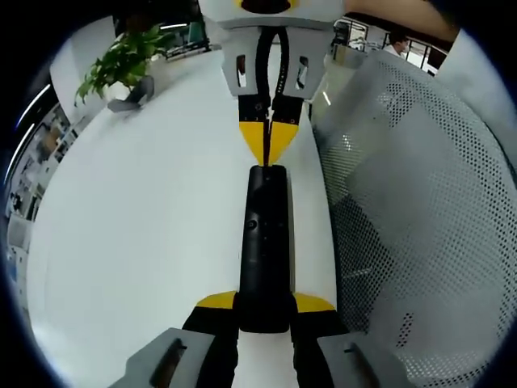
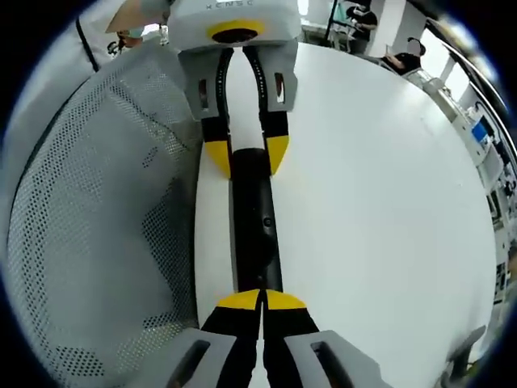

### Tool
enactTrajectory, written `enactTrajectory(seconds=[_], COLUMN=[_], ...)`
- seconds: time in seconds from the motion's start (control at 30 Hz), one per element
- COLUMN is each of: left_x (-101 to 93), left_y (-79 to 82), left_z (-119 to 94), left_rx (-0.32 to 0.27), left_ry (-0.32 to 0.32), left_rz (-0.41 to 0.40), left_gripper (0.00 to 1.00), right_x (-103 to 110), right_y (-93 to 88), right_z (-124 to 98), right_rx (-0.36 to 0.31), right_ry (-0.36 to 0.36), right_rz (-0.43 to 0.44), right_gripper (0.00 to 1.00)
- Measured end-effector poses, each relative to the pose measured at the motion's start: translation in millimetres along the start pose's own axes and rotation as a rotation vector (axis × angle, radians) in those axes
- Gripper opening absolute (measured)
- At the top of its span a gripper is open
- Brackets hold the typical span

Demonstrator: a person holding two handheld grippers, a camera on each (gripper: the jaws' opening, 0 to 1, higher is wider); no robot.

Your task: Press the specified remote control buttons in sequence, fully releasing each button before pressing the next.

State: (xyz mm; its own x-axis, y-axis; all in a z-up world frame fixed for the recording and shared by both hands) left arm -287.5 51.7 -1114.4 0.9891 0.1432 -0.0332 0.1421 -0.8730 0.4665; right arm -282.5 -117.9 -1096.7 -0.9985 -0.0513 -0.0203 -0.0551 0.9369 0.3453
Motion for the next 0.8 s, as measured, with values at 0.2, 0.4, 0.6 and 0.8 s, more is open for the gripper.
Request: enactTrajectory(seconds=[0.2, 0.4, 0.6, 0.8], left_x=[0.1, 0.7, 1.5, 1.6], left_y=[-0.3, -0.1, 0.2, 1.2], left_z=[0.0, 0.0, 0.0, 0.2], left_rx=[-0.005, -0.005, -0.007, 0.004], left_ry=[-0.001, -0.011, -0.013, -0.015], left_rz=[-0.001, 0.005, 0.003, 0.003], left_gripper=[0.23, 0.23, 0.23, 0.23], right_x=[0.7, -2.0, -2.9, 5.1], right_y=[1.8, 6.5, 4.5, -8.3], right_z=[3.3, 5.7, 4.9, 3.7], right_rx=[0.028, 0.074, 0.075, -0.096], right_ry=[0.003, 0.008, 0.012, -0.092], right_rz=[-0.018, -0.015, 0.042, 0.062], right_gripper=[0.00, 0.00, 0.00, 0.00])
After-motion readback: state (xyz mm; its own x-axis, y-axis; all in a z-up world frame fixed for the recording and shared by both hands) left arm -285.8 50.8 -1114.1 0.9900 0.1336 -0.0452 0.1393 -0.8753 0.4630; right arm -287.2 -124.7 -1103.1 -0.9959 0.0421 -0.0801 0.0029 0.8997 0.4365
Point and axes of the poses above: the point that each gripper's makers call its tool centre point, and the gripper's own axes: z roughly forward along the fingers, x roughly to its left, y roughly out of its top, the point moved 9 cm from there along -z, roughly backward along the fingers, and after that the axes turned 5 degrees about -z, right-handed, at the moved point
